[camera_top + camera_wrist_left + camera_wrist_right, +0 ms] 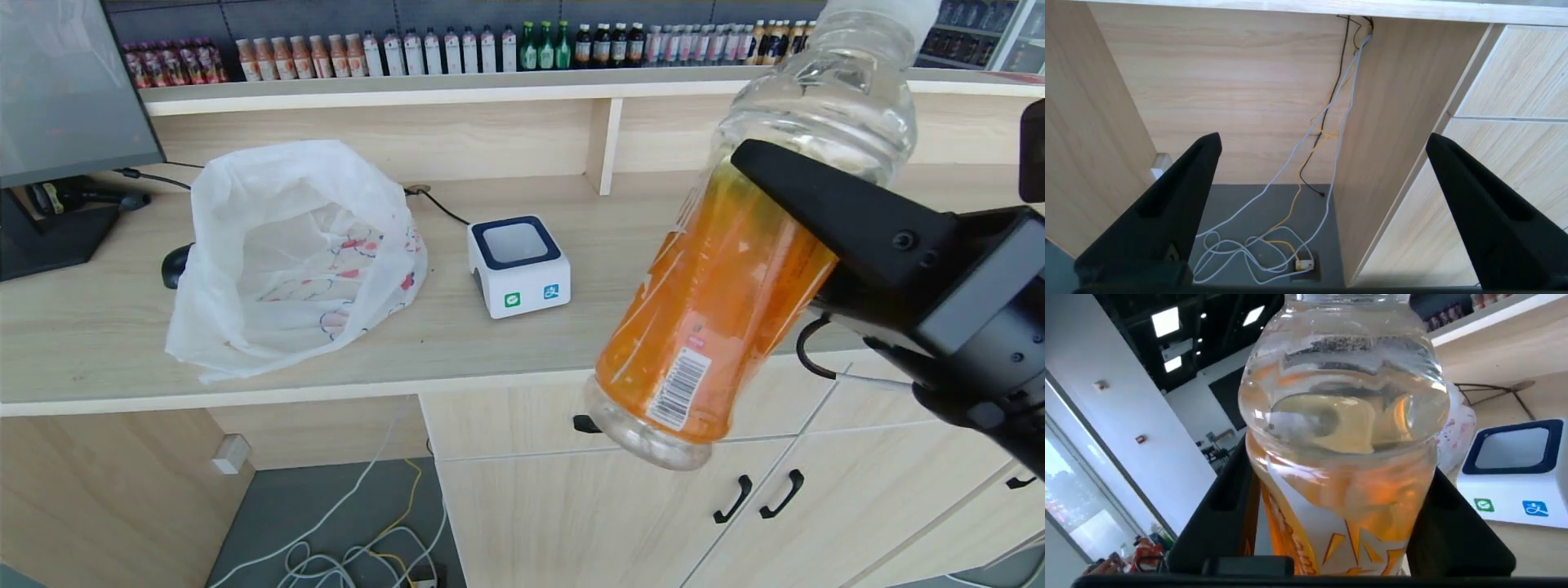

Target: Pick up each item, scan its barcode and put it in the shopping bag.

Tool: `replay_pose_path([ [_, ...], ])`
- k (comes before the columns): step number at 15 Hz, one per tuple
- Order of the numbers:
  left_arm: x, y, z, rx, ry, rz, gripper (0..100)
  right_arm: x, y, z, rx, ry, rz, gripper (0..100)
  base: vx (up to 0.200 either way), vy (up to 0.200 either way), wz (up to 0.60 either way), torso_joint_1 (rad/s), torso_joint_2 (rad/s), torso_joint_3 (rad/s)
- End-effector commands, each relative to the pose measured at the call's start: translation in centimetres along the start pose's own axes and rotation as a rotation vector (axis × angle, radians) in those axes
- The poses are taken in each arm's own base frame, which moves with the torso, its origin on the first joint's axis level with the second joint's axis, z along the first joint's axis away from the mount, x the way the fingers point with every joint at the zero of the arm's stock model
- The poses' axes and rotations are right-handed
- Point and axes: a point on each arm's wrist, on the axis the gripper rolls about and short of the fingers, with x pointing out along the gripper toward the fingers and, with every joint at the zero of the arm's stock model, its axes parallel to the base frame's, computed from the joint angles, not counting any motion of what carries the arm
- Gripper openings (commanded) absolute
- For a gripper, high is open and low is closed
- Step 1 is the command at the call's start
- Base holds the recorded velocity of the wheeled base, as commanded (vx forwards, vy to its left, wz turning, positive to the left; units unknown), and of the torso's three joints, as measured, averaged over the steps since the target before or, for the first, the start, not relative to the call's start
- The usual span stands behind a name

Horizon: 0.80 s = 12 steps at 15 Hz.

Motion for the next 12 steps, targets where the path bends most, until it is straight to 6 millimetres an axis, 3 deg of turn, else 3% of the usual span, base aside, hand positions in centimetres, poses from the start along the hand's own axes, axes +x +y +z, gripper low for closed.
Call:
replay_pose_path([
  [1, 0.0, 0.0, 0.0, 0.000, -0.001, 0.000, 100, 1.1, -1.7, -2.4, 0.033, 0.070, -0.005, 0, 0.000, 0.000, 0.00, 0.000, 0.00, 0.000],
  [5, 0.0, 0.0, 0.0, 0.000, -0.001, 0.000, 100, 1.6, -0.9, -3.0, 0.137, 0.070, 0.064, 0, 0.000, 0.000, 0.00, 0.000, 0.00, 0.000],
  [9, 0.0, 0.0, 0.0, 0.000, -0.001, 0.000, 100, 2.5, -1.6, -4.7, 0.153, 0.069, 0.084, 0, 0.000, 0.000, 0.00, 0.000, 0.00, 0.000],
  [12, 0.0, 0.0, 0.0, 0.000, -0.001, 0.000, 100, 1.7, 0.3, -5.1, 0.258, 0.101, 0.127, 0, 0.000, 0.000, 0.00, 0.000, 0.00, 0.000],
])
